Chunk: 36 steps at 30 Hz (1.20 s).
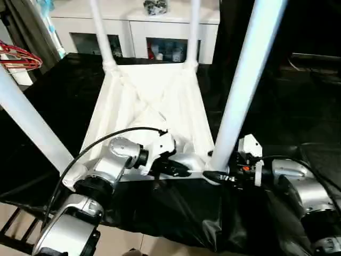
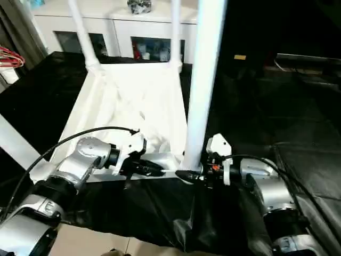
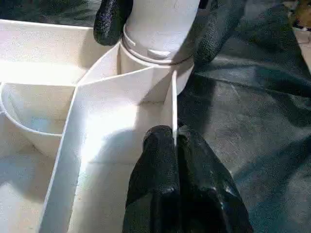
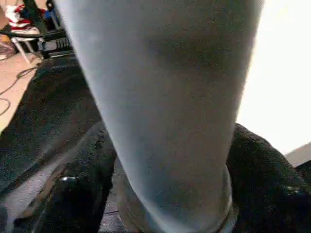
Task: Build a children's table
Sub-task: Rotate leg to tighten
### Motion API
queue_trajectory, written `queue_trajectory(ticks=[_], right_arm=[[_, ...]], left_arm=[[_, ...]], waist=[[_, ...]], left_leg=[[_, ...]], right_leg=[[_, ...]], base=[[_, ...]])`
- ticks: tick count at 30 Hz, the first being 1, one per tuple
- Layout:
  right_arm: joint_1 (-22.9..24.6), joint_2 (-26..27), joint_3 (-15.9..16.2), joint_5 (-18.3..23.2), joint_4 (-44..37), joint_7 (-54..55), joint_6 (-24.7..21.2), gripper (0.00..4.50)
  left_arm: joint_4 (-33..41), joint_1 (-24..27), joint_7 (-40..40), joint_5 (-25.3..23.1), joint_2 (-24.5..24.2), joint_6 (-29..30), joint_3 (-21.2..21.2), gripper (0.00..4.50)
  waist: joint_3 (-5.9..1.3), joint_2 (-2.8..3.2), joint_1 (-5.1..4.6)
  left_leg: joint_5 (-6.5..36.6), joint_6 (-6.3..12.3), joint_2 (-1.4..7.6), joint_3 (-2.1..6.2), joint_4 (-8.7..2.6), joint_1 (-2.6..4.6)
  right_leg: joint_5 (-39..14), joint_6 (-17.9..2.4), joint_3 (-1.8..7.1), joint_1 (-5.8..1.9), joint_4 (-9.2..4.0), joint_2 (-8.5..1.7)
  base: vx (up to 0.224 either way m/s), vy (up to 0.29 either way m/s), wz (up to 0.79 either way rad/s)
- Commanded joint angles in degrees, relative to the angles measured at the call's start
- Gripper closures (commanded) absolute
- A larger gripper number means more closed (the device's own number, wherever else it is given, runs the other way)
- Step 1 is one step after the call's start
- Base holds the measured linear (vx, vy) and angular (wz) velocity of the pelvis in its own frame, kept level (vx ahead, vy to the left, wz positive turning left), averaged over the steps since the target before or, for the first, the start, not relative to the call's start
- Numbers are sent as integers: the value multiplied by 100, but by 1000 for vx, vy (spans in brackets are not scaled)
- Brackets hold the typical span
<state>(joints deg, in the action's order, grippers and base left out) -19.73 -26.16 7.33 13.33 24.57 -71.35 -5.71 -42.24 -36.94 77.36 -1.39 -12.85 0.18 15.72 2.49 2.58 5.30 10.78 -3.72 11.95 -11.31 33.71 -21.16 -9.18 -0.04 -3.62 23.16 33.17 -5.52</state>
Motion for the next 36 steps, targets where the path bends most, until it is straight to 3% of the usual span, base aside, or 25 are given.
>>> queue_trajectory(ticks=[1, 11, 13, 15, 16, 19, 21, 23, 28, 29, 36], right_arm=[[144, 1, 306, -45, -166, -311, -86, 141], [283, 135, 315, 17, -234, -141, -246, 196], [122, 491, 116, -160, 161, 703, -102, 197], [18, 656, 27, -262, 384, 1136, 2, 198], [-97, 827, -56, -355, 610, 1573, 105, 198], [-380, 1220, -223, -569, 1143, 2652, 250, 199], [-417, 1278, -247, -587, 1212, 2783, 279, 199], [-531, 1512, -323, -614, 1375, 3219, 309, 199], [-655, 1912, -387, -652, 1491, 3595, 598, 199], [-661, 1913, -399, -647, 1504, 3601, 624, 143], [-467, 1477, -495, -496, 1225, 3161, 667, 86]], left_arm=[[211, -105, 5, 240, 11, -51, -91, 450], [214, -81, -365, 200, 141, -50, -152, 450], [153, -146, -885, 91, 299, 14, -190, 450], [132, -174, -1103, 54, 368, 48, -198, 450], [115, -207, -1321, 16, 454, 110, -208, 450], [46, -302, -1950, -90, 704, 271, -268, 450], [40, -314, -2029, -103, 741, 295, -275, 450], [7, -371, -2399, -147, 922, 379, -317, 450], [65, -355, -2566, -137, 1188, 345, -229, 450], [65, -350, -2547, -140, 1193, 320, -215, 450], [160, -228, -2420, -165, 1140, 225, -99, 450]], waist=[[-376, -112, -11], [-367, -122, -4], [-354, -116, -13], [-342, -113, -60], [-340, -137, -107], [-329, -118, -240], [-323, -117, -269], [-341, -116, -262], [-364, -96, -282], [-365, -97, -286], [-373, -116, -251]], left_leg=[[949, 574, 144, 34, -372, 60], [1010, 532, 147, 35, -379, 62], [1080, 467, 145, 36, -389, 66], [1269, 329, 131, 51, -414, 74], [1317, 264, 114, 69, -426, 45], [1490, 126, 90, 85, -442, 71], [1542, 152, 82, 75, -431, 89], [1421, 267, 85, 69, -421, 70], [1255, 310, 87, 65, -410, 62], [1230, 356, 85, 61, -406, 56], [1062, 544, 93, 45, -383, 41]], right_leg=[[-1115, -1452, 169, -275, -297, -256], [-1291, -1404, 172, -274, -311, -265], [-1435, -1363, 173, -259, -335, -268], [-1783, -1272, 163, -250, -372, -278], [-1924, -1195, 153, -286, -375, -277], [-2222, -1100, 149, -246, -427, -264], [-2276, -1087, 151, -232, -458, -257], [-2039, -1127, 163, -248, -438, -256], [-1649, -1235, 156, -259, -400, -247], [-1526, -1272, 160, -263, -384, -239], [-1186, -1392, 164, -293, -348, -241]], base=[[0, 0, 0], [0, 0, 0], [0, 0, 0], [0, 0, 0], [0, 0, 0], [0, 0, 0], [0, 0, 0], [0, 0, 0], [0, 0, 0], [0, 0, 0], [0, 0, 0]])
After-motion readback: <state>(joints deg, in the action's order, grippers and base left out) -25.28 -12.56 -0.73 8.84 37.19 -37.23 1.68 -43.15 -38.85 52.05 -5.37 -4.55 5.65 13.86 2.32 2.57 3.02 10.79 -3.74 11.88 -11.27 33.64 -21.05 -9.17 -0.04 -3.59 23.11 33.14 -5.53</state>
